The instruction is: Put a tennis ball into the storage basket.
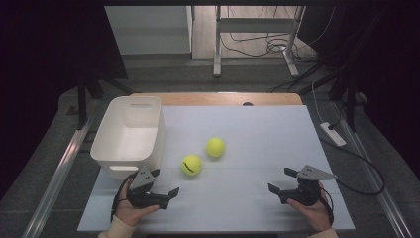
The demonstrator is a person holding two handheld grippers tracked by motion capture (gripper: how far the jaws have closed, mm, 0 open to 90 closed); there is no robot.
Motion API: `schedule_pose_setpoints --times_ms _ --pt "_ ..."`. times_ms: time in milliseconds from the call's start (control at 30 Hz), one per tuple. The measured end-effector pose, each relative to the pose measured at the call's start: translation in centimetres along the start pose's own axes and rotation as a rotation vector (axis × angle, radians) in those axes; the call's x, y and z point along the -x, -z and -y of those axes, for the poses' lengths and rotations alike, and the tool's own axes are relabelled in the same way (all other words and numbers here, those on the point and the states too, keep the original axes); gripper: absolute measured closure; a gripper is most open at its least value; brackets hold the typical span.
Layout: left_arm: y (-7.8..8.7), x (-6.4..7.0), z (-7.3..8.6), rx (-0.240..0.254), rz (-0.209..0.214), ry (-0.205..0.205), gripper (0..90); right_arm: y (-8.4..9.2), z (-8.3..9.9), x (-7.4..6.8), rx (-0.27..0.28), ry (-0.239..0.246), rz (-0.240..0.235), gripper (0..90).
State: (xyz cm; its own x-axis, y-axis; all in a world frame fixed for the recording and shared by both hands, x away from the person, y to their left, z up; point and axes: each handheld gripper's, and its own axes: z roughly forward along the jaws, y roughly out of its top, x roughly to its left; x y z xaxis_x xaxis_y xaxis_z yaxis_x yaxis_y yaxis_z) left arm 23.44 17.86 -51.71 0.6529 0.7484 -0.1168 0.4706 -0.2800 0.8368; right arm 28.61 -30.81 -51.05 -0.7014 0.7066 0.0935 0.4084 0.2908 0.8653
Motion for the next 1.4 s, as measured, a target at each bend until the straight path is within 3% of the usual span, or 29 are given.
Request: schedule_pose_setpoints --times_ms 767,1033,1300,1400 --pt "-0.1 0.5 -1.0 0.002 -0.007 0.004 6.0 0.0 0.3 -0.1 -0.010 0.003 -0.007 9.4" --pt "-0.3 0.7 -1.7 -0.043 -0.012 0.007 6.2 -0.2 0.3 -0.2 -0.016 0.007 -0.005 9.5" --pt "-0.3 1.1 -2.7 -0.039 -0.006 -0.013 6.4 -0.2 0.3 -0.2 -0.020 0.005 -0.002 9.6" --pt "-0.4 1.2 -3.0 -0.037 -0.004 -0.001 6.6 -0.2 0.3 -0.1 -0.020 0.004 -0.003 9.6"
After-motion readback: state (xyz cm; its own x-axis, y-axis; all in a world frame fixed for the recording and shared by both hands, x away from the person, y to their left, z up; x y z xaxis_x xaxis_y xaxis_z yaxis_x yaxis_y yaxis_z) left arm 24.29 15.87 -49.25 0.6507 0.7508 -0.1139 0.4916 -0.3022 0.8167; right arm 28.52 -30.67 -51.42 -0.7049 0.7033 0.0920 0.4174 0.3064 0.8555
